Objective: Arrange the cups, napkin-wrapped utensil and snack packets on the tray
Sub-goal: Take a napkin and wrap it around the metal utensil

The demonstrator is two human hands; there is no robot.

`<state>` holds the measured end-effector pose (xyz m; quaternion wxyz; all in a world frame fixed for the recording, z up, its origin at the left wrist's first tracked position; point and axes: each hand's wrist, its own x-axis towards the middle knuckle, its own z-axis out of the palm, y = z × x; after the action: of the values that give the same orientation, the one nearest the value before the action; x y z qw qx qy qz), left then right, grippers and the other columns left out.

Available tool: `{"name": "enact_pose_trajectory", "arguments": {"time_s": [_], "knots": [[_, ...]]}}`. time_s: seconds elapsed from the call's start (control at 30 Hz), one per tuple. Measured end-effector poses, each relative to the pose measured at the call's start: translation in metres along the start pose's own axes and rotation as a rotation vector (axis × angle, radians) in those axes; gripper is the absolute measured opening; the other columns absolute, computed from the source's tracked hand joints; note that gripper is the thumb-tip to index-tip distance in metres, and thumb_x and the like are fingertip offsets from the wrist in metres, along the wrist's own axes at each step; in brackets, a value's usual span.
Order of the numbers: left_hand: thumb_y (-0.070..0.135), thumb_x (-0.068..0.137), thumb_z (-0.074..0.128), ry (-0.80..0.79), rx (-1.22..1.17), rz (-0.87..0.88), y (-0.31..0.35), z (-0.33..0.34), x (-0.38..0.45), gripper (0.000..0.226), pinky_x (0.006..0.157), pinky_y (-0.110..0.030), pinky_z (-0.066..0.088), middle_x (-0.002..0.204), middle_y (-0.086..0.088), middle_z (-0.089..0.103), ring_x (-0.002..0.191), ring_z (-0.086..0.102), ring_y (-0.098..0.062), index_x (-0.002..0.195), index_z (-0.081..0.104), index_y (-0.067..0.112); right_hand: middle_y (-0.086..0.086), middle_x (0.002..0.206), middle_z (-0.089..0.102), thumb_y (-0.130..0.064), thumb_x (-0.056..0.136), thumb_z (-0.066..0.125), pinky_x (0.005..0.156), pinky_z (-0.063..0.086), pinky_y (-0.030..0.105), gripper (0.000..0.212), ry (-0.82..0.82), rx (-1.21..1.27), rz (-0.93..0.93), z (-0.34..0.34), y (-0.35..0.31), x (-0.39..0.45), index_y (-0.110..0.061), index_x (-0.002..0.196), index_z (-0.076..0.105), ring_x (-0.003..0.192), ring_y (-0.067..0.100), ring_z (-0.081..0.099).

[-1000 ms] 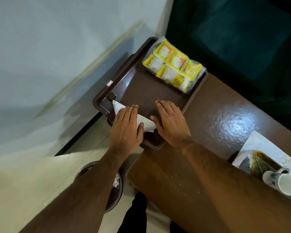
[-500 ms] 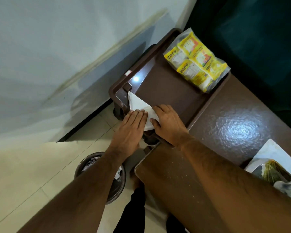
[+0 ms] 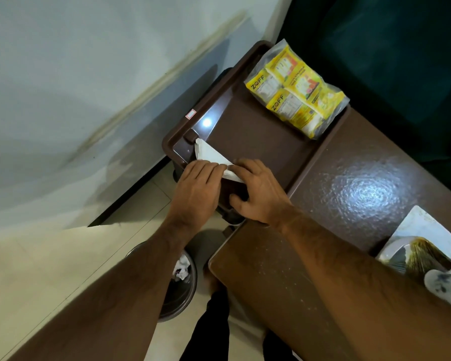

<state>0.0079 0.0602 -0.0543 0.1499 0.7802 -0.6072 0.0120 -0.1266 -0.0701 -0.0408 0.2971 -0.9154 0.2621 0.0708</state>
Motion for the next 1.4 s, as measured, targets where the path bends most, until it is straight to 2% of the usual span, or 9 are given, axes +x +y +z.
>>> {"name": "enact_pose_trajectory", "arguments": {"time_s": [0.07,0.13,0.23,0.37,0.47,0.63,0.9,1.1,1.4], "knots": [[0.019,0.094,0.059,0.038,-0.015,0.031,0.002,0.0,0.011,0.035,0.101,-0.051,0.056,0.116,-0.019,0.074,0.112,0.071,-0.034,0.122,0.068,-0.001,0.007,0.144,0.055,-0.043,0.085,0.066,0.108,0.043,0.043,0.066,0.053,-0.04,0.002,0.0,0.001,0.0,-0.014,0.143,0.054,0.131,0.025,0.047],[0.019,0.095,0.06,0.064,-0.065,0.051,0.004,0.002,0.023,0.036,0.101,-0.049,0.056,0.119,-0.019,0.073,0.113,0.07,-0.034,0.125,0.066,-0.001,0.008,0.127,0.066,-0.026,0.091,0.069,0.099,0.048,0.045,0.043,0.167,-0.027,0.006,0.001,0.004,0.0,-0.011,0.13,0.062,0.117,0.026,0.056],[0.038,0.099,0.06,0.033,-0.282,-0.114,0.005,0.004,0.036,0.052,0.11,-0.04,0.046,0.132,-0.013,0.065,0.126,0.06,-0.027,0.139,0.055,0.007,0.009,0.095,0.072,-0.006,0.09,0.068,0.077,0.052,0.038,0.015,0.326,0.119,0.033,-0.002,0.009,0.003,-0.008,0.105,0.07,0.089,0.027,0.064],[0.046,0.081,0.08,-0.036,-0.437,-0.324,-0.005,0.007,0.041,0.086,0.116,-0.042,0.04,0.145,-0.01,0.054,0.138,0.047,-0.027,0.15,0.042,0.01,0.008,0.09,0.073,-0.006,0.088,0.072,0.068,0.051,0.034,0.01,0.394,0.301,0.118,-0.008,0.018,0.009,-0.007,0.098,0.073,0.084,0.026,0.066],[0.031,0.083,0.081,-0.128,-0.423,-0.381,-0.01,0.012,0.042,0.074,0.118,-0.043,0.04,0.142,-0.008,0.058,0.137,0.049,-0.026,0.146,0.047,0.012,0.01,0.091,0.069,-0.007,0.086,0.077,0.07,0.052,0.039,0.014,0.385,0.361,0.17,-0.01,0.025,0.013,-0.005,0.099,0.072,0.085,0.027,0.063],[0.015,0.093,0.071,-0.186,-0.357,-0.39,-0.007,0.017,0.044,0.042,0.113,-0.042,0.044,0.131,-0.008,0.067,0.129,0.058,-0.027,0.133,0.059,0.012,-0.01,0.079,0.045,-0.013,0.08,0.081,0.075,0.042,0.039,0.025,0.208,0.15,0.174,-0.01,0.029,0.013,-0.018,0.084,0.057,0.086,0.018,0.045],[0.017,0.094,0.07,-0.263,-0.372,-0.402,-0.002,0.019,0.052,0.039,0.107,-0.047,0.052,0.13,-0.009,0.065,0.129,0.058,-0.029,0.13,0.057,0.011,0.007,0.099,0.07,0.001,0.083,0.07,0.079,0.04,0.028,0.022,0.266,0.089,0.158,-0.013,0.031,0.013,-0.011,0.101,0.067,0.098,0.027,0.061],[0.017,0.091,0.074,-0.31,-0.328,-0.41,-0.003,0.024,0.054,0.046,0.108,-0.049,0.051,0.131,-0.011,0.065,0.13,0.058,-0.031,0.132,0.055,0.01,0.013,0.109,0.069,0.002,0.081,0.066,0.083,0.054,0.046,0.031,0.13,0.01,0.174,-0.019,0.03,0.015,-0.008,0.11,0.063,0.103,0.036,0.061],[0.017,0.095,0.07,-0.274,-0.334,-0.386,0.003,0.022,0.059,0.033,0.104,-0.043,0.054,0.123,-0.012,0.069,0.122,0.063,-0.03,0.124,0.061,0.007,0.01,0.112,0.07,-0.011,0.087,0.072,0.088,0.055,0.045,0.03,0.142,0.034,0.185,-0.021,0.033,0.013,-0.01,0.116,0.065,0.106,0.033,0.063]]}}
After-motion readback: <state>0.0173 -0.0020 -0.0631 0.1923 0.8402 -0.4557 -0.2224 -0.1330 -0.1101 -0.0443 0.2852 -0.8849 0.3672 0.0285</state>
